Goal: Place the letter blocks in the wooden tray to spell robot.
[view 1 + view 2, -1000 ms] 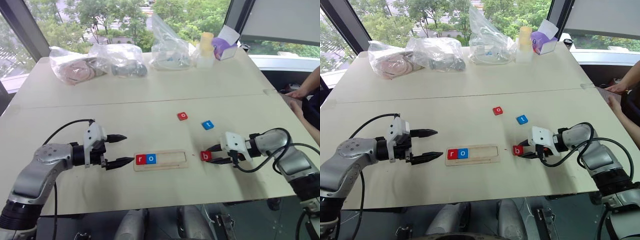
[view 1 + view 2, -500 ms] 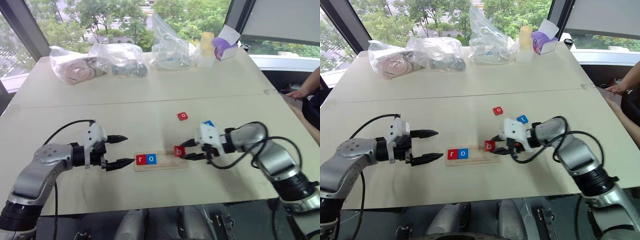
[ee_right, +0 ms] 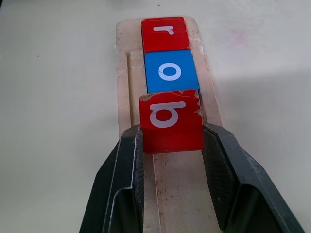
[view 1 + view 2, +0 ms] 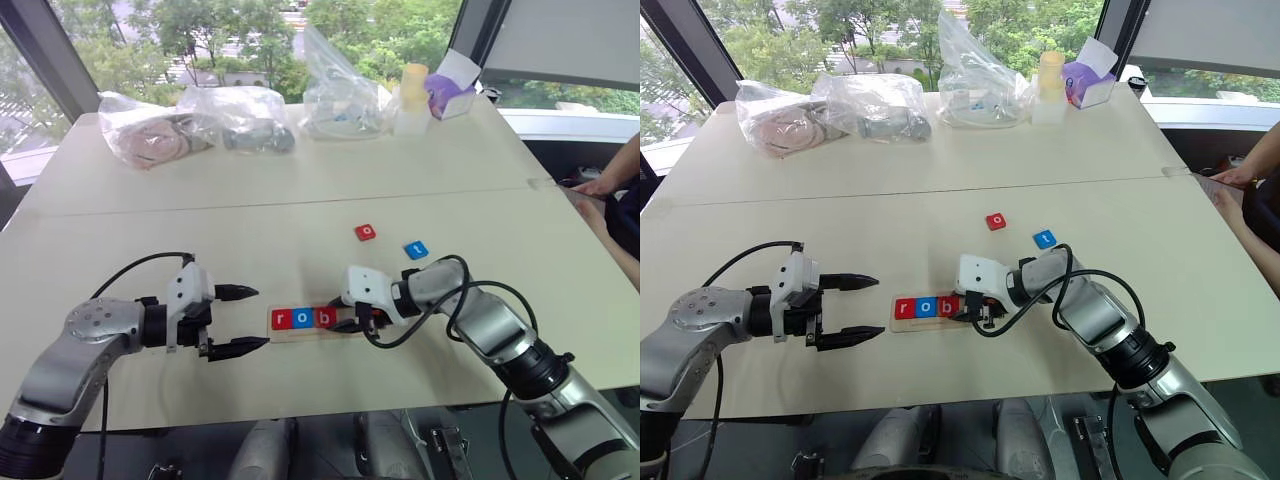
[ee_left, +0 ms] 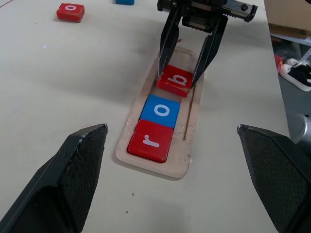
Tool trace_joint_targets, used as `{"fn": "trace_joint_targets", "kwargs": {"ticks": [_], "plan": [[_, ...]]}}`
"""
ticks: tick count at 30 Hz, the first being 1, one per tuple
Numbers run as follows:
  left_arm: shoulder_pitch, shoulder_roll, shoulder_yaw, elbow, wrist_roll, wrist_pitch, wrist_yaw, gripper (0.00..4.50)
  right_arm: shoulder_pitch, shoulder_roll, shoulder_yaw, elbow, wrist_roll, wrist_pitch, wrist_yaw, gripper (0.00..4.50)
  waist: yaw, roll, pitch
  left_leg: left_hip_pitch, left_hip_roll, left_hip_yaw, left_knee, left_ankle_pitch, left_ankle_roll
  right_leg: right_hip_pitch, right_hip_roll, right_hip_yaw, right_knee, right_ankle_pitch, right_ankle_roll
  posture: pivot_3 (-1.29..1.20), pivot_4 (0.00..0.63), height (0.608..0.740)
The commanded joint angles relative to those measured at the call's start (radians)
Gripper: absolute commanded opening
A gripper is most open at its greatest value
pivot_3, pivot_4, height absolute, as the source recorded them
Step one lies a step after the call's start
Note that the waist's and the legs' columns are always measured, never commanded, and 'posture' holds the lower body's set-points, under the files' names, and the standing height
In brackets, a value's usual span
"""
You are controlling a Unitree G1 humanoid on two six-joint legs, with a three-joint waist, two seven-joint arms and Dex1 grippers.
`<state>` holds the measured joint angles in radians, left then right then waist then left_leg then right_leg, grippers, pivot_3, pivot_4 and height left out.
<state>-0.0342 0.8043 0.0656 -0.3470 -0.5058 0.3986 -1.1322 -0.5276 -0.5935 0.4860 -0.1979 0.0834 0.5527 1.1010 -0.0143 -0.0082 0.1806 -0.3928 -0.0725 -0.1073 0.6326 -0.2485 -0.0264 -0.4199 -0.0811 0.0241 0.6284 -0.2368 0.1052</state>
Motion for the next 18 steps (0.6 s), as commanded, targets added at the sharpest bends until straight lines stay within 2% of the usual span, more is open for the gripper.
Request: {"fn": "trace_joint_targets", "kwargs": {"ticks": [1,4,10,11,18], "plan": [[0.003,0.011,0.024,-0.039,-0.015,-0.015,-0.003,4.50,-0.030,0.014,-0.001,-0.002,-0.011,-0.012,-0.006,1.12,0.001,0.000,0.000,0.000,0.000,0.000,0.000,0.000,0.000,0.000,0.000,0.000,0.000,0.001,0.001,0.00,0.150,0.740],[0.002,0.011,0.024,-0.044,-0.018,-0.013,-0.004,4.50,-0.036,0.016,-0.001,0.002,-0.012,-0.010,-0.002,1.12,0.001,0.000,0.000,0.000,0.000,0.000,0.000,0.000,0.000,0.000,0.000,0.000,0.000,0.001,0.001,0.00,0.150,0.740],[-0.003,0.013,0.027,-0.051,-0.027,-0.005,-0.003,4.50,-0.049,0.019,0.006,0.016,-0.022,-0.014,0.012,4.14,0.001,0.000,0.000,0.000,0.000,0.000,0.000,0.000,0.000,0.000,0.000,0.000,0.000,0.001,0.001,0.00,0.150,0.740],[-0.003,0.013,0.027,-0.051,-0.026,-0.004,-0.002,4.50,-0.050,0.018,0.008,0.016,-0.024,-0.016,0.017,4.47,0.001,0.000,0.000,0.000,0.000,0.000,0.000,0.000,0.000,0.000,0.000,0.000,0.000,0.001,0.001,0.00,0.150,0.740],[-0.006,0.010,0.027,-0.051,-0.024,-0.004,0.006,4.50,-0.063,0.033,-0.021,0.023,-0.012,-0.013,0.010,4.47,0.000,0.000,0.000,0.000,0.000,0.000,0.000,0.000,0.000,0.000,0.000,0.000,0.000,0.001,0.001,0.00,0.150,0.740]]}}
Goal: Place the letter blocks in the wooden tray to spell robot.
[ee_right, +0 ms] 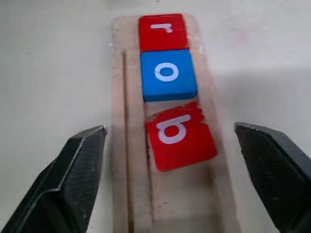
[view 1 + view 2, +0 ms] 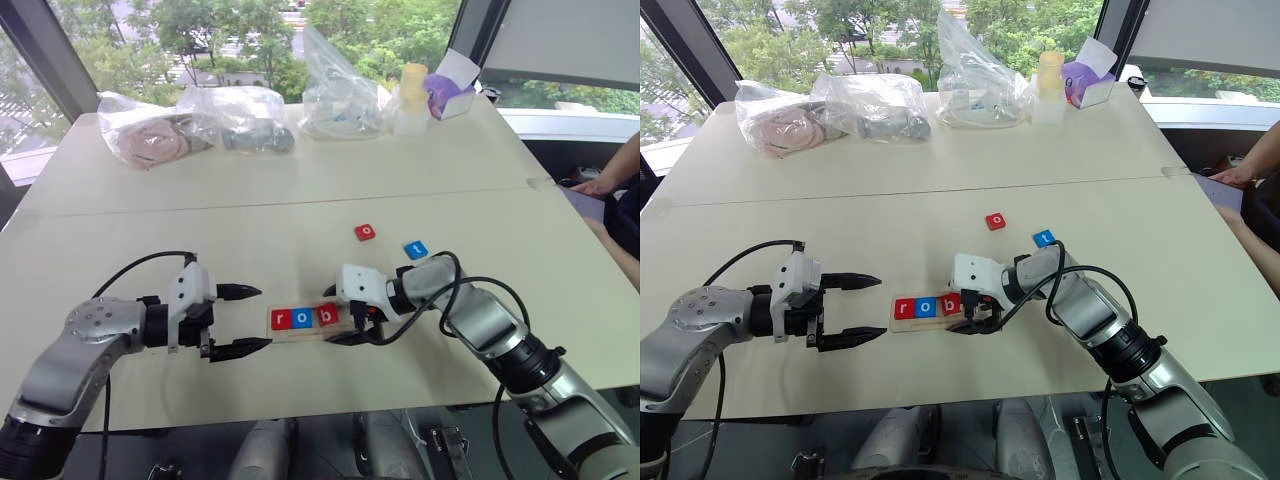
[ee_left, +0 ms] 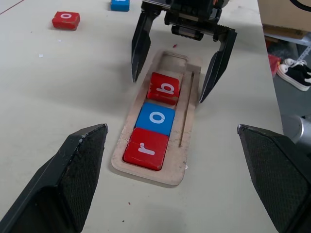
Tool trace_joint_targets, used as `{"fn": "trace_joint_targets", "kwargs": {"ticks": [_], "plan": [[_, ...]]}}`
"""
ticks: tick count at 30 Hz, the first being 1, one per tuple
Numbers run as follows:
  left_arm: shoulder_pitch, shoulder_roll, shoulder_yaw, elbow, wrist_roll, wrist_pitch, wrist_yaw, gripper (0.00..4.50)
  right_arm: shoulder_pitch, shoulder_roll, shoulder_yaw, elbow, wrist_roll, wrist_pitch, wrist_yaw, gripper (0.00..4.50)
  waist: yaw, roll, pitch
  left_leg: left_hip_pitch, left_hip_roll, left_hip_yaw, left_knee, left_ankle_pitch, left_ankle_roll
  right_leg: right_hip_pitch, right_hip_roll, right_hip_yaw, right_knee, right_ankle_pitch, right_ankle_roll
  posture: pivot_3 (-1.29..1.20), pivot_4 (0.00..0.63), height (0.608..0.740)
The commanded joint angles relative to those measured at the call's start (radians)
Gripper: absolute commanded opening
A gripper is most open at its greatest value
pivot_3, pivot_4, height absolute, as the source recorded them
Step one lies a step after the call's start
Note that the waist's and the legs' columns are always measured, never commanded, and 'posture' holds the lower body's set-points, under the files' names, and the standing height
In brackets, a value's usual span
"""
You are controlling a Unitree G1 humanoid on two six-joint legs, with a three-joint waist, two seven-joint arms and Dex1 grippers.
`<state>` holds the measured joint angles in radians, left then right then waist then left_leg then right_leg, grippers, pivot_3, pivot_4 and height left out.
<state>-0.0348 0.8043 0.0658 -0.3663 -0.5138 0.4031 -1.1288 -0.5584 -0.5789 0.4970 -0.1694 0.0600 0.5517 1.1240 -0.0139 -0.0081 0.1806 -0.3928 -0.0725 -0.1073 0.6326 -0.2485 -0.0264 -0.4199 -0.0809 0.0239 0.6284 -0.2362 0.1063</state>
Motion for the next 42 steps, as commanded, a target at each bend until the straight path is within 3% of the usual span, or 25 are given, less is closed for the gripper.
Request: {"fn": "trace_joint_targets", "kwargs": {"ticks": [1,7,15,42], "plan": [[-0.005,0.010,0.027,-0.031,-0.016,-0.008,0.004,4.50,-0.039,0.027,-0.045,0.004,0.016,-0.011,-0.022,4.47,-0.001,0.000,0.000,0.000,0.000,0.000,0.000,0.000,0.000,0.000,0.000,0.000,0.000,0.000,0.000,0.00,0.150,0.740],[-0.008,0.004,0.023,-0.028,-0.015,-0.008,0.010,4.50,-0.091,0.056,-0.154,0.093,0.039,0.012,-0.103,4.47,0.001,0.000,0.000,0.000,0.000,0.000,0.000,0.000,0.000,0.000,0.000,0.000,0.000,0.000,0.000,0.00,0.150,0.740],[-0.010,0.003,0.020,-0.024,-0.017,-0.010,0.010,4.50,-0.054,0.044,-0.149,0.118,-0.012,-0.057,-0.176,4.47,-0.001,0.000,0.000,0.000,0.000,0.000,-0.001,0.000,0.000,-0.001,0.000,0.000,0.000,0.000,0.000,0.00,0.150,0.740],[-0.035,-0.017,0.001,0.008,0.002,-0.026,0.015,4.50,0.015,0.001,-0.155,-0.050,-0.008,-0.016,-0.137,4.47,-0.001,0.000,0.000,0.000,0.000,0.000,-0.001,0.000,0.000,-0.001,0.001,0.000,0.000,0.000,0.000,0.00,0.150,0.740]]}}
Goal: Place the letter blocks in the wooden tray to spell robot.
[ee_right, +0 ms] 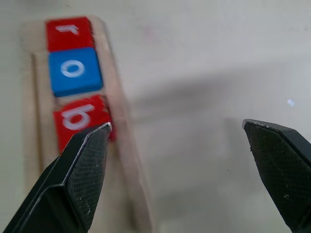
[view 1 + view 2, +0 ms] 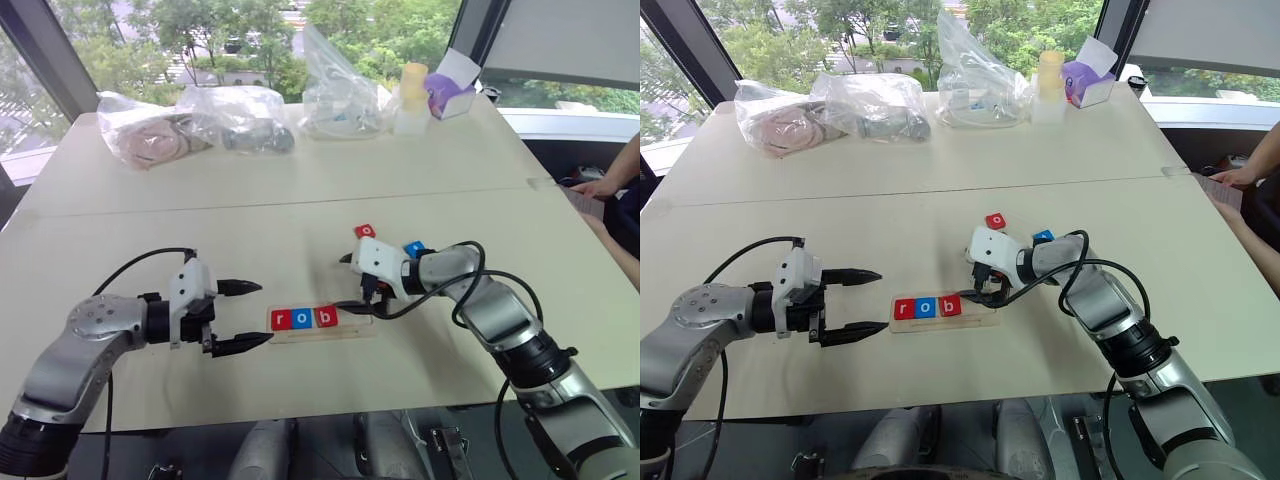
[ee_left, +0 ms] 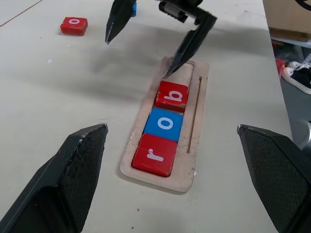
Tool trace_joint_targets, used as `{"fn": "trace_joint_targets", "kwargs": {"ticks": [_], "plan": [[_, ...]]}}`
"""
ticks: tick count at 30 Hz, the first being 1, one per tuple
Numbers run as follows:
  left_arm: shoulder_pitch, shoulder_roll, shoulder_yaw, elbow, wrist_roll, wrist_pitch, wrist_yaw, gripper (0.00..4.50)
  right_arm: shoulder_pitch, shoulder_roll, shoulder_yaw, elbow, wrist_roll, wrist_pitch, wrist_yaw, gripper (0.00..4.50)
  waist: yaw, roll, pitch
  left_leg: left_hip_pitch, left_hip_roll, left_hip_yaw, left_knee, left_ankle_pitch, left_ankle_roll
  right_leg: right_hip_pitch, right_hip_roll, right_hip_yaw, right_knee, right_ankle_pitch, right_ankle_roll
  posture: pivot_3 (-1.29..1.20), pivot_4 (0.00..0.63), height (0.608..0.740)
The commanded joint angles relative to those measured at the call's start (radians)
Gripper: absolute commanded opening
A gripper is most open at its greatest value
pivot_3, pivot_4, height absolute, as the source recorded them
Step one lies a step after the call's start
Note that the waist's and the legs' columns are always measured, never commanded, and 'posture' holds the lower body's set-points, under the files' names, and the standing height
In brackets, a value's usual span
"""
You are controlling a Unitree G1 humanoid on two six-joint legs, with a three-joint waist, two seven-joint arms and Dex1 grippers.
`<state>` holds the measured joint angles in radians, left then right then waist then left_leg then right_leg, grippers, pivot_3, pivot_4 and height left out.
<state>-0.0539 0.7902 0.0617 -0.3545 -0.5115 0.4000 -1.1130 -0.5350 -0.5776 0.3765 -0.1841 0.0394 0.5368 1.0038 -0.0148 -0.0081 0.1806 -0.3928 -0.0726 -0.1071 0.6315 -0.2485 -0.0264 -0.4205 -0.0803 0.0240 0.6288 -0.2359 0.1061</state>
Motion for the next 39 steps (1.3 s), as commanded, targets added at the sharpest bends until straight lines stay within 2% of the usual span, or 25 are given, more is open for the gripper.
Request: {"fn": "trace_joint_targets", "kwargs": {"ticks": [1,10,17,24,27,28,29,32,36,38,39], "plan": [[-0.018,-0.005,0.003,-0.002,0.001,-0.024,0.000,4.50,-0.028,0.023,-0.059,-0.008,0.011,0.005,-0.058,4.47,0.001,0.000,0.000,0.000,0.000,0.000,0.000,0.000,0.000,0.000,0.000,0.000,0.000,0.000,0.000,0.00,0.150,0.740],[-0.013,-0.008,0.001,-0.002,0.001,-0.031,0.002,4.50,-0.238,0.195,-0.236,0.341,-0.043,0.178,-0.447,4.47,0.000,0.000,0.000,0.000,0.000,0.000,-0.001,0.001,-0.001,-0.001,0.001,0.000,0.000,0.001,-0.001,0.00,0.150,0.740],[-0.001,-0.011,0.004,-0.009,0.003,-0.034,0.015,4.50,-0.297,0.284,-0.275,0.420,0.007,0.342,-0.509,4.47,-0.006,0.000,0.000,-0.001,0.000,0.000,-0.002,0.001,-0.001,-0.004,0.001,0.001,0.001,0.001,-0.001,0.00,0.150,0.740],[0.008,-0.016,0.005,-0.012,0.008,-0.042,0.032,4.50,-0.293,0.323,-0.250,0.448,-0.004,0.403,-0.548,4.47,-0.005,0.001,0.000,-0.001,0.000,0.000,-0.001,0.001,-0.001,-0.004,0.002,0.001,0.002,0.001,-0.001,0.00,0.150,0.740],[0.010,-0.020,0.003,-0.013,0.011,-0.045,0.039,4.50,-0.301,0.340,-0.252,0.477,-0.008,0.420,-0.574,3.67,-0.005,0.001,0.000,-0.001,0.000,0.001,-0.002,0.001,-0.001,-0.004,0.002,0.001,0.002,0.001,-0.001,0.00,0.150,0.740],[0.010,-0.020,0.002,-0.014,0.011,-0.045,0.040,4.50,-0.303,0.342,-0.252,0.481,-0.008,0.423,-0.579,3.01,-0.005,0.001,0.000,-0.001,0.000,0.001,-0.002,0.001,-0.001,-0.004,0.002,0.001,0.002,0.001,-0.001,0.00,0.150,0.740],[0.009,-0.021,0.002,-0.015,0.012,-0.045,0.042,4.50,-0.305,0.343,-0.252,0.484,-0.009,0.428,-0.584,2.65,-0.005,0.001,0.000,-0.001,0.000,0.000,-0.001,0.001,-0.001,-0.004,0.002,0.001,0.002,0.001,-0.001,0.00,0.150,0.740],[0.008,-0.026,-0.003,-0.012,0.016,-0.049,0.049,4.50,-0.305,0.343,-0.249,0.474,-0.009,0.449,-0.596,1.15,-0.005,0.001,0.000,-0.001,0.000,0.001,-0.002,0.001,-0.001,-0.004,0.002,0.001,0.002,0.001,-0.001,0.00,0.150,0.740],[0.010,-0.033,-0.007,-0.017,0.015,-0.050,0.053,4.50,-0.276,0.304,-0.241,0.350,-0.015,0.522,-0.598,1.16,-0.005,0.001,0.000,-0.001,0.000,0.000,-0.002,0.001,-0.001,-0.004,0.002,0.001,0.002,0.001,-0.001,0.00,0.150,0.740],[0.013,-0.037,-0.007,-0.022,0.004,-0.047,0.046,4.50,-0.245,0.268,-0.249,0.229,0.001,0.599,-0.586,1.16,0.000,0.001,0.000,-0.001,0.000,0.000,-0.002,0.001,-0.001,-0.004,0.002,0.001,0.002,0.001,-0.001,0.00,0.150,0.740],[0.021,-0.037,-0.005,-0.033,-0.007,-0.044,0.036,4.50,-0.200,0.234,-0.274,0.081,0.026,0.713,-0.575,1.16,0.001,0.001,0.000,-0.002,0.000,0.000,-0.002,0.001,-0.001,-0.004,0.001,0.001,0.002,0.001,-0.001,0.00,0.150,0.740]]}}
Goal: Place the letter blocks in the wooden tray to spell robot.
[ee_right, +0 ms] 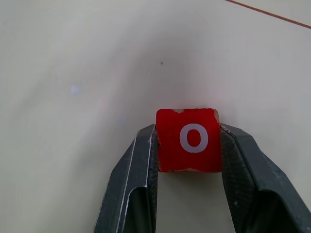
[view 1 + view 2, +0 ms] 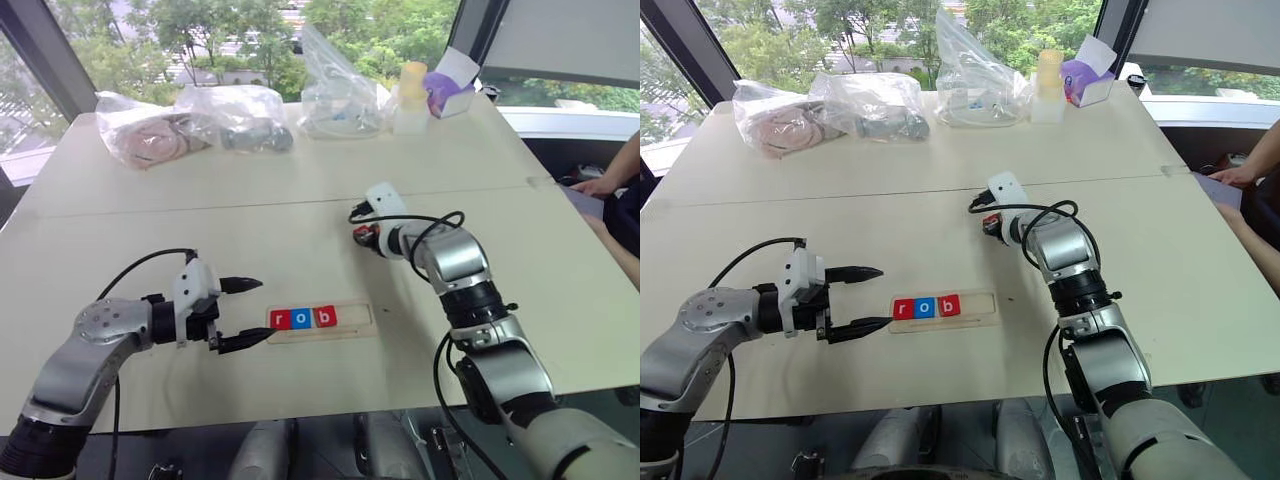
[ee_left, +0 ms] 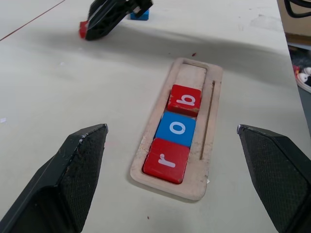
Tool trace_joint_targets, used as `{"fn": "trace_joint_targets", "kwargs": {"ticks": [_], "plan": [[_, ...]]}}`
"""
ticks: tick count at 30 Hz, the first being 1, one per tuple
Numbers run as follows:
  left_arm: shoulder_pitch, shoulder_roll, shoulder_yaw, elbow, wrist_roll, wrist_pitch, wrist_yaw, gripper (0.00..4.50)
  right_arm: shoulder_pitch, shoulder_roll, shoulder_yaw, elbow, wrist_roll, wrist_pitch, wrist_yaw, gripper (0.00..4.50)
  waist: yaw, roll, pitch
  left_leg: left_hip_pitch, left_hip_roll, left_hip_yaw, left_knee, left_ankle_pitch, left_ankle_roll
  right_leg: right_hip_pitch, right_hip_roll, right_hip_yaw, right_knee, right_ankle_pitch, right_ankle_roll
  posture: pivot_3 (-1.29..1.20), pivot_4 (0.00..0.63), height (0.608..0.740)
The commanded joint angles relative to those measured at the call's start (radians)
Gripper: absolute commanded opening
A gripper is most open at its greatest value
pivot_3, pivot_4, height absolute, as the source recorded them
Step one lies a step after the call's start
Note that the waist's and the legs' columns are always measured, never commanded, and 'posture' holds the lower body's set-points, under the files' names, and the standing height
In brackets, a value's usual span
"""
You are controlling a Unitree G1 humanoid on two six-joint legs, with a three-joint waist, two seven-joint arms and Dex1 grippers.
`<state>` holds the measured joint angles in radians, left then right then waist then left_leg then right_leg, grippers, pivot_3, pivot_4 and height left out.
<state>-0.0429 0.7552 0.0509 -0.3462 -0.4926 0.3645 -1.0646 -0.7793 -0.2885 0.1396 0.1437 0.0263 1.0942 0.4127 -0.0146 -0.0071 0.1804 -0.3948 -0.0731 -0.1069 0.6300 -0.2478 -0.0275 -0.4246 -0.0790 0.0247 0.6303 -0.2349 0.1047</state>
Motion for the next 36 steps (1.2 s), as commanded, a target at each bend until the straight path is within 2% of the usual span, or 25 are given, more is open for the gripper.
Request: {"fn": "trace_joint_targets", "kwargs": {"ticks": [1,3,8,12,17,19,20,22,24,27,29,31,33,36], "plan": [[0.018,-0.002,0.009,-0.051,-0.040,-0.005,-0.021,4.50,0.092,-0.080,-0.070,-0.401,0.066,0.292,0.027,1.16,0.003,0.000,0.000,-0.001,0.000,0.000,0.000,0.000,0.000,0.000,0.000,0.000,0.000,0.000,0.000,0.00,0.150,0.740],[0.027,-0.004,0.014,-0.066,-0.059,-0.004,-0.033,4.50,0.183,-0.123,-0.118,-0.644,0.117,0.485,0.040,1.16,0.005,0.000,0.000,-0.004,0.000,-0.002,0.001,0.000,0.000,-0.002,-0.001,-0.001,-0.001,0.000,0.000,0.00,0.150,0.740],[0.011,-0.009,0.024,-0.055,-0.078,-0.015,-0.041,4.50,0.409,-0.170,-0.234,-0.874,0.228,0.520,-0.001,1.16,-0.004,0.000,-0.001,-0.006,0.001,-0.001,0.001,0.000,0.001,-0.003,-0.002,-0.002,-0.002,0.000,0.000,0.00,0.150,0.740],[-0.009,-0.023,0.017,-0.028,-0.075,-0.044,-0.057,4.50,0.530,-0.142,-0.321,-0.944,0.307,0.520,-0.083,1.16,-0.001,0.000,-0.001,-0.004,0.001,-0.001,0.003,0.000,0.001,-0.001,-0.001,-0.001,-0.001,-0.002,-0.003,0.00,0.150,0.740],[-0.023,-0.038,0.004,-0.003,-0.062,-0.071,-0.071,4.50,0.558,-0.121,-0.356,-0.940,0.423,0.520,-0.194,1.16,0.000,0.000,-0.001,-0.003,0.001,0.000,0.003,0.000,0.001,0.000,-0.001,-0.001,-0.001,-0.002,-0.002,0.00,0.150,0.740],[-0.028,-0.042,0.000,0.002,-0.057,-0.079,-0.071,4.50,0.560,-0.122,-0.366,-0.931,0.478,0.520,-0.232,2.18,0.001,0.000,-0.001,-0.003,0.001,-0.001,0.003,0.000,0.001,0.000,-0.001,-0.001,-0.001,-0.002,-0.002,0.00,0.150,0.740],[-0.029,-0.043,-0.001,0.003,-0.055,-0.081,-0.070,4.50,0.559,-0.130,-0.371,-0.925,0.516,0.520,-0.243,2.53,0.002,0.000,-0.001,-0.003,0.001,-0.001,0.003,0.000,0.001,0.000,-0.001,-0.001,-0.001,-0.001,-0.001,0.00,0.150,0.740],[-0.035,-0.043,-0.003,0.006,-0.054,-0.081,-0.069,4.50,0.534,-0.193,-0.359,-0.916,0.599,0.520,-0.224,3.51,0.002,0.000,0.000,-0.003,0.001,-0.001,0.003,0.000,0.001,0.000,-0.001,-0.001,-0.001,-0.001,0.000,0.00,0.150,0.740],[-0.042,-0.043,-0.007,0.008,-0.053,-0.078,-0.065,4.50,0.484,-0.313,-0.329,-0.908,0.676,0.520,-0.159,4.46,0.001,0.001,0.000,-0.003,0.001,0.000,0.003,0.000,0.001,0.000,-0.001,-0.001,-0.001,-0.001,-0.001,0.00,0.150,0.740],[-0.060,-0.048,-0.018,0.014,-0.045,-0.073,-0.055,4.50,0.386,-0.526,-0.296,-0.875,0.730,0.437,0.062,4.46,0.001,0.002,0.001,-0.003,0.001,0.000,0.004,0.000,0.001,0.001,-0.001,-0.001,-0.002,-0.002,-0.003,0.00,0.150,0.740],[-0.074,-0.052,-0.027,0.018,-0.041,-0.069,-0.048,4.50,0.390,-0.645,-0.255,-0.821,0.689,0.257,0.197,4.46,0.002,0.000,0.000,-0.003,0.001,0.000,0.003,0.000,0.001,0.001,0.000,-0.002,-0.002,-0.002,-0.002,0.00,0.150,0.740],[-0.093,-0.057,-0.035,0.018,-0.040,-0.060,-0.038,4.50,0.437,-0.753,-0.190,-0.742,0.579,-0.030,0.377,4.46,0.004,-0.001,0.001,-0.003,0.001,-0.001,0.003,0.000,0.002,0.003,0.000,-0.004,-0.003,-0.002,0.001,0.00,0.150,0.740],[-0.108,-0.061,-0.041,0.013,-0.040,-0.048,-0.028,4.50,0.495,-0.819,-0.143,-0.645,0.480,-0.320,0.562,4.46,0.004,-0.001,0.001,-0.003,0.001,0.000,0.003,-0.001,0.002,0.003,0.000,-0.005,-0.005,-0.002,0.002,0.00,0.150,0.740],[-0.130,-0.063,-0.043,0.005,-0.044,-0.026,-0.015,4.50,0.490,-0.835,-0.059,-0.464,0.376,-0.599,0.739,4.46,-0.002,-0.002,0.001,-0.003,0.000,0.001,0.004,-0.001,0.004,0.004,-0.001,-0.003,-0.006,-0.002,0.004,0.00,0.150,0.740]]}}
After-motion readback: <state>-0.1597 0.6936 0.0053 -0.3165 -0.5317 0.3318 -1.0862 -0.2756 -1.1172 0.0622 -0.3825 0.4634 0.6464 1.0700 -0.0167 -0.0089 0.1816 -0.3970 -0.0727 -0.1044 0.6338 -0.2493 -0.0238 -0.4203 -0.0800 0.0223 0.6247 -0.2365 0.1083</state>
